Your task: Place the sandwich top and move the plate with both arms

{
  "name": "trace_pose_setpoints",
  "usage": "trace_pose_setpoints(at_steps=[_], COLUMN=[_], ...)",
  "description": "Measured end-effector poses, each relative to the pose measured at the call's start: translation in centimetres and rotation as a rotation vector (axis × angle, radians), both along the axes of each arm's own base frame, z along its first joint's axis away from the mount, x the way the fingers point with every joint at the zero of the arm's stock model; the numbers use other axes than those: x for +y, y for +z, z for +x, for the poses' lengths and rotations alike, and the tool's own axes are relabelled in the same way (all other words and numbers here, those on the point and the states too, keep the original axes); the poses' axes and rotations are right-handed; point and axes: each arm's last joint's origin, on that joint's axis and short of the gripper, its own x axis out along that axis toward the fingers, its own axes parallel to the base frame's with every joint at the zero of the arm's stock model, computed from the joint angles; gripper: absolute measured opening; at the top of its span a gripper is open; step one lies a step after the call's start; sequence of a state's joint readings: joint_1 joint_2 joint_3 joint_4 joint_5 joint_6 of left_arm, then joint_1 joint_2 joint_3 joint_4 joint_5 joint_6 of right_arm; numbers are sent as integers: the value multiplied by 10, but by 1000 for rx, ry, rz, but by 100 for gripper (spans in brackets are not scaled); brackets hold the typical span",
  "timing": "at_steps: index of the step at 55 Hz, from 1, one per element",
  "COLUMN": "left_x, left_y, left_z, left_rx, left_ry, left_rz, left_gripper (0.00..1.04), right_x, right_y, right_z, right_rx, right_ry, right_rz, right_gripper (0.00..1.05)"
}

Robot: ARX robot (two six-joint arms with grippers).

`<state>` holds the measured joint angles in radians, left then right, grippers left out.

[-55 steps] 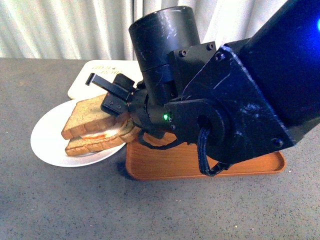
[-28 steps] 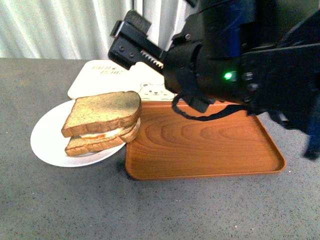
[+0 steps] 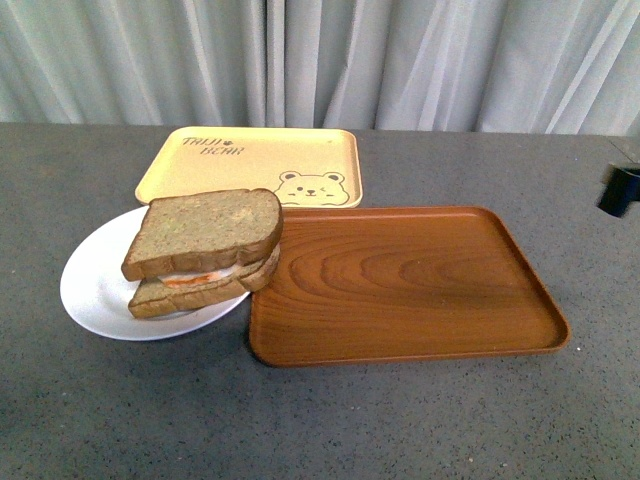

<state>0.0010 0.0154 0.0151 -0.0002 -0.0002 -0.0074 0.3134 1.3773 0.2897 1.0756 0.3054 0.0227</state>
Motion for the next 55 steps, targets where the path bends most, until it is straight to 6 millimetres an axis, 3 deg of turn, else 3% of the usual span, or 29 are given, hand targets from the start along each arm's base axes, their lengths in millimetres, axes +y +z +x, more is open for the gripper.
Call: trace_pose_setpoints(at_steps=[3,10,28,55], left_x=[0,0,0,0], left_y=[0,0,0,0], left_z=[0,0,0,0], left_rx=[0,0,0,0], left_ry=[0,0,0,0], left_rz=[0,0,0,0], left_gripper=[96,96,96,96], right_x=[-6,-22,-45,-63], right_y=[-2,-12,-11,-2], right_z=[-6,-25,-60,-87], right_rx=[-11,11,6,-20], right_ry=[4,1,-1,-7], right_rz=[-5,-15,-15,-13], right_gripper=[1,2,2,2])
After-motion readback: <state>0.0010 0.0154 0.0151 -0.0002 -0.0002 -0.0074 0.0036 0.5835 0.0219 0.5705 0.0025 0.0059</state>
